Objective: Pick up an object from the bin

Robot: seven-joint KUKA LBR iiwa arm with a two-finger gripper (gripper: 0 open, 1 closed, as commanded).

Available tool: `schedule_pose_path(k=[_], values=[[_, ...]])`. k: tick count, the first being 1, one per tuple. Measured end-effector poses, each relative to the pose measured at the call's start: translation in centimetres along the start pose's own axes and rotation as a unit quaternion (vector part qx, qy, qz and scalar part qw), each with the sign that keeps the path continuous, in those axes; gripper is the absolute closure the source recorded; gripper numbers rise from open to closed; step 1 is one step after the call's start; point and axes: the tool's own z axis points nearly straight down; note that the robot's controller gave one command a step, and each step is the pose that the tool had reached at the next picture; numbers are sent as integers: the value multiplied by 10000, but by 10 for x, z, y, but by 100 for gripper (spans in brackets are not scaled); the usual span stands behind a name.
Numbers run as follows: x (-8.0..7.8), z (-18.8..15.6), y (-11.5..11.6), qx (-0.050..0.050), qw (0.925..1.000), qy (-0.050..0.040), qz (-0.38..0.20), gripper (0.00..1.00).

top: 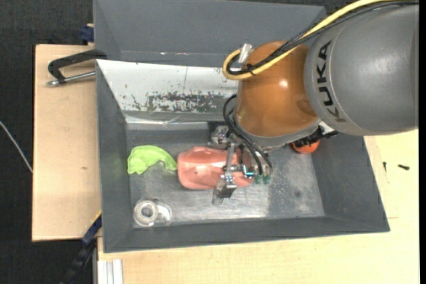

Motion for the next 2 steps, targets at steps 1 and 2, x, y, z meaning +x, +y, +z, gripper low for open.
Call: schedule_pose_path(k=[1,2], values=[[-2,-4,-1,-6,10000,-45,10,0],[-2,35,33,1,9981,-58,-618,0]])
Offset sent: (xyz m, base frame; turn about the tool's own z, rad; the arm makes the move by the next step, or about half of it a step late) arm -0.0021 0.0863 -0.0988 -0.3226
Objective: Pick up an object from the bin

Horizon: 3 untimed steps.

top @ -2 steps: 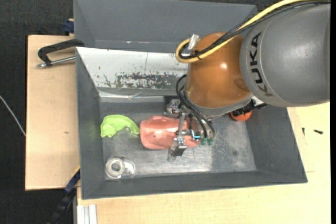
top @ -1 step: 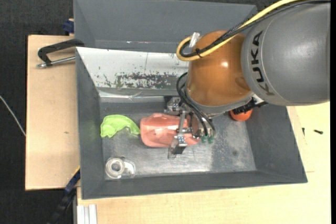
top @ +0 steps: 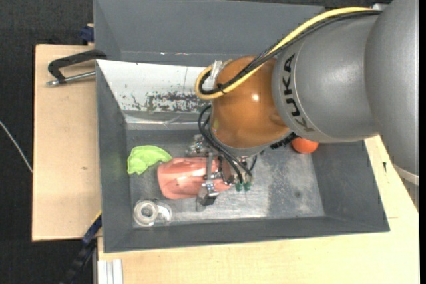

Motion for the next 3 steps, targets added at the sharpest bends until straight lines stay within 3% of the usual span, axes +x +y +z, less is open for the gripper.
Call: schedule_pose_path(k=[1,2,3], values=[[-11,42,31,1,9965,3,834,0],[-17,51,32,0,9977,1,679,0],[-32,60,25,-12,10000,-8,-59,0]])
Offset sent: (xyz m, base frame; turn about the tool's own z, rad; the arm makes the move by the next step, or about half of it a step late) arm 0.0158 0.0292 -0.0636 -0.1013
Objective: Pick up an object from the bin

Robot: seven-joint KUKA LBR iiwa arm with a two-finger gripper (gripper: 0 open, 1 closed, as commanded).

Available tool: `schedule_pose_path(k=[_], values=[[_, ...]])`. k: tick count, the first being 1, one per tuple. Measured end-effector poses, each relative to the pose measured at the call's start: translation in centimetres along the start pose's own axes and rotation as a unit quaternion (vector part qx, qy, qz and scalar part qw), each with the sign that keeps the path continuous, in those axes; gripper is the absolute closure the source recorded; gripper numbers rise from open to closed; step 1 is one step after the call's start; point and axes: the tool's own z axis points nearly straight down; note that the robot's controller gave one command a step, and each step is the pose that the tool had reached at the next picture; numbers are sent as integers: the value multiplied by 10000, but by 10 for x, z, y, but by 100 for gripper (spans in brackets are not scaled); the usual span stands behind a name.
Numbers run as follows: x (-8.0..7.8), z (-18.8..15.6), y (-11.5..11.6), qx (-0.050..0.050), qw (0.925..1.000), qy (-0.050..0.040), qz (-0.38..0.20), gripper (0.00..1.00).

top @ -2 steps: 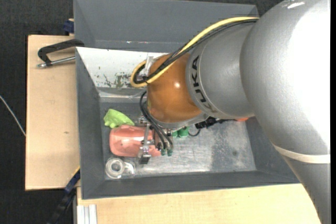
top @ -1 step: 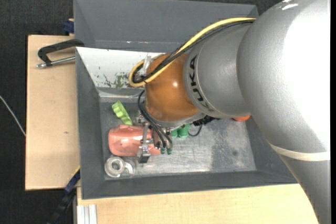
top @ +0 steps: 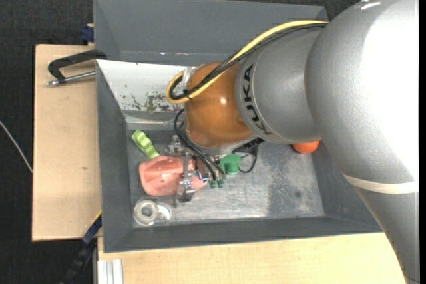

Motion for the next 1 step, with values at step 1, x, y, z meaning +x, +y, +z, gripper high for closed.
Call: schedule_pose_path(k=[1], values=[[4,1,-10,-5,9988,-73,479,100]])
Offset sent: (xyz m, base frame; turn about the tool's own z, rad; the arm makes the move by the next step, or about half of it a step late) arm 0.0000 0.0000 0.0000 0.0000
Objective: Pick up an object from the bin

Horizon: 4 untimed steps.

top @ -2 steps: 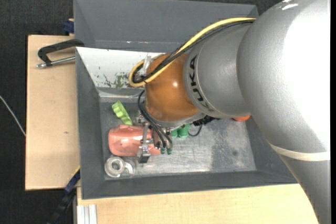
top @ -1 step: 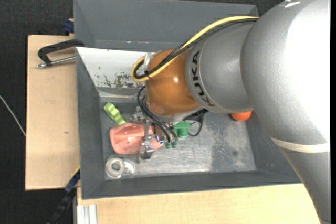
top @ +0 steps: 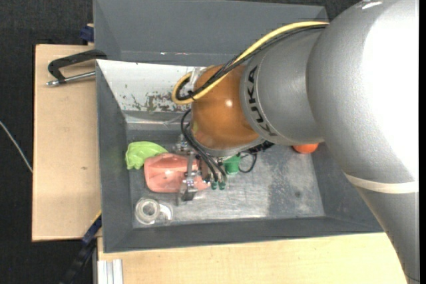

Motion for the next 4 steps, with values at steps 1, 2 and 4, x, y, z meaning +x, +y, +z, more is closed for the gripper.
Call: schedule_pose_path(k=[1,2,4], values=[[0,0,0,0,10000,0,6,100],[1,-2,0,3,10000,21,8,100],[3,-11,0,17,10000,75,6,100]])
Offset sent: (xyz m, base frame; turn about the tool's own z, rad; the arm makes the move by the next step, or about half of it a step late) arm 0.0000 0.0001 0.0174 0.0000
